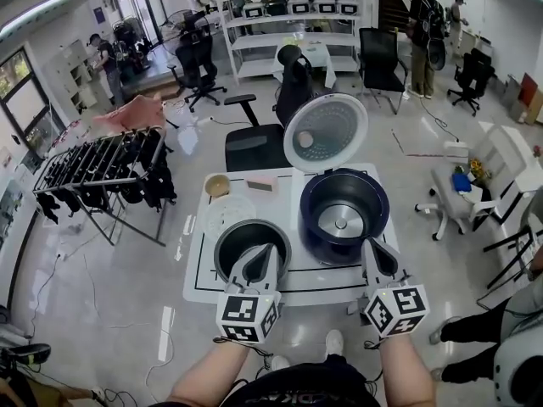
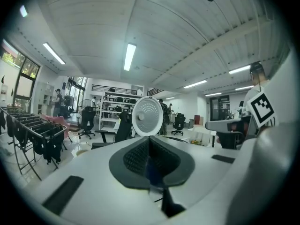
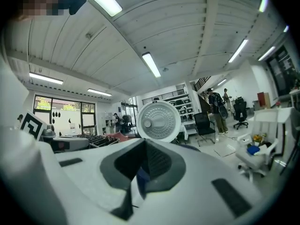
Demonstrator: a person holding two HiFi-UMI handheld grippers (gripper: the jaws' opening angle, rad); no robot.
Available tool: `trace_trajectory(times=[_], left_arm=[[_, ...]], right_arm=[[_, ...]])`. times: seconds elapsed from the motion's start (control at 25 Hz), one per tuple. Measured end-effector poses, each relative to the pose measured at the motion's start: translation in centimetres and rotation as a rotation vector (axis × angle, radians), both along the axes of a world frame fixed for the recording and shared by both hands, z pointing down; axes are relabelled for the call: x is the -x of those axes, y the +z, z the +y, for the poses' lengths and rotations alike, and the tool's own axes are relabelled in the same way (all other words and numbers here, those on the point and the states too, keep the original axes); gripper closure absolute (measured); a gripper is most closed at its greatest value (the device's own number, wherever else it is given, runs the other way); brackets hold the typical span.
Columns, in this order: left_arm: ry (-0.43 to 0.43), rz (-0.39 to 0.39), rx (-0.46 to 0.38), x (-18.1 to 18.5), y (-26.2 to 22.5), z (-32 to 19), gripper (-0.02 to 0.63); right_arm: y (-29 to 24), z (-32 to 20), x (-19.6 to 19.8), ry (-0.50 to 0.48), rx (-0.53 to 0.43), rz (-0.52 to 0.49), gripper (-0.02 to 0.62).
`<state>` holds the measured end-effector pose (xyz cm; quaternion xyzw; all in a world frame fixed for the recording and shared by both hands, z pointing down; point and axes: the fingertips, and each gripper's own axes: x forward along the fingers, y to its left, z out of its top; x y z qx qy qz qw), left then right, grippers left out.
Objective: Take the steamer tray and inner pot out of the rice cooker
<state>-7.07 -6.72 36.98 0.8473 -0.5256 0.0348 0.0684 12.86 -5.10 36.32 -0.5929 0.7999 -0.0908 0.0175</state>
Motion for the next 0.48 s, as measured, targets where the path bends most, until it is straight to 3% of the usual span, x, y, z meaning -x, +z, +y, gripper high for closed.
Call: trace_trajectory(times=[0.48], left_arm=[[-0.013,0.000,0.022,0.6,1.0,1.1,0.603]], right_arm=[[0.9,0.4,1.6,-0.041,0.023,0.011,0.595]])
